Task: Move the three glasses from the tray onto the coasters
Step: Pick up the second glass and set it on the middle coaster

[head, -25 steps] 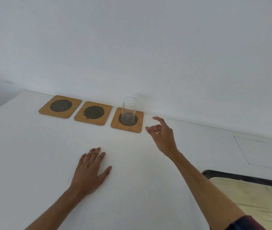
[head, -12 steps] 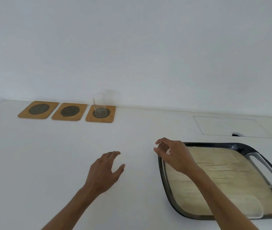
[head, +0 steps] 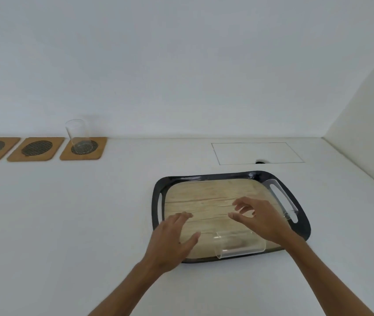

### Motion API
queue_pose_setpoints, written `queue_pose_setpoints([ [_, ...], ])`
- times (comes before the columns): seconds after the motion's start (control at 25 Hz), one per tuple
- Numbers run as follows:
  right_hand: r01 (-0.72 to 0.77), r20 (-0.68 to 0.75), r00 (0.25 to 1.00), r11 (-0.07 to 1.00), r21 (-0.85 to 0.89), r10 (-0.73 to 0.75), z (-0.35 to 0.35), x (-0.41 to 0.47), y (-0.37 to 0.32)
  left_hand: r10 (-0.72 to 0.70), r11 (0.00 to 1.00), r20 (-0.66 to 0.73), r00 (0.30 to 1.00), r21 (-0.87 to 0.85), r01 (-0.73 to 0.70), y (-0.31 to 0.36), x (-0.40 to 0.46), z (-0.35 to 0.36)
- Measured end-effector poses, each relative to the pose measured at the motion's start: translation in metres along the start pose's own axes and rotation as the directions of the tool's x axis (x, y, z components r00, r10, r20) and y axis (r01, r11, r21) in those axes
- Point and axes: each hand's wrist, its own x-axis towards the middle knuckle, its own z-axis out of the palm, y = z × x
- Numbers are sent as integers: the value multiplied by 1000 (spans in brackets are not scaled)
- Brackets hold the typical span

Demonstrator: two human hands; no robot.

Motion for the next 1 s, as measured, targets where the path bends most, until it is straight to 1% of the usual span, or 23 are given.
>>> queue_pose_setpoints([
  [0.08,-38,61,997,999,32,36,-5,-10,24,10,1000,74,997,1,-10,21,1,21],
  [0.16,-65,139,989,995,72,54,-4,-15,41,3,999,151,989,41,-10,35,4,38],
  [0.28,-43,263,965,992,117,11,-2,-21,58,-62,992,254,965,125,31,48,10,56],
  [0.36,-3,288,957,992,126,-34,0,-22,65,-99,990,269,958,126,67,51,12,64],
  [0.44,38,290,954,989,145,-79,-1,-21,72,-111,992,237,965,92,91,53,13,67],
  [0.56,73,265,956,974,213,-130,-4,-16,76,-127,992,197,972,25,125,55,16,66],
  [0.68,138,166,967,948,288,-191,-12,-11,67,-143,989,162,976,-27,149,59,19,61],
  [0.8,227,77,959,904,361,-272,-21,-2,44,-159,983,136,978,-75,170,63,22,54],
  [1.0,343,-33,928,819,460,-371,-18,5,-14,-238,920,39,971,-311,238,66,25,41],
])
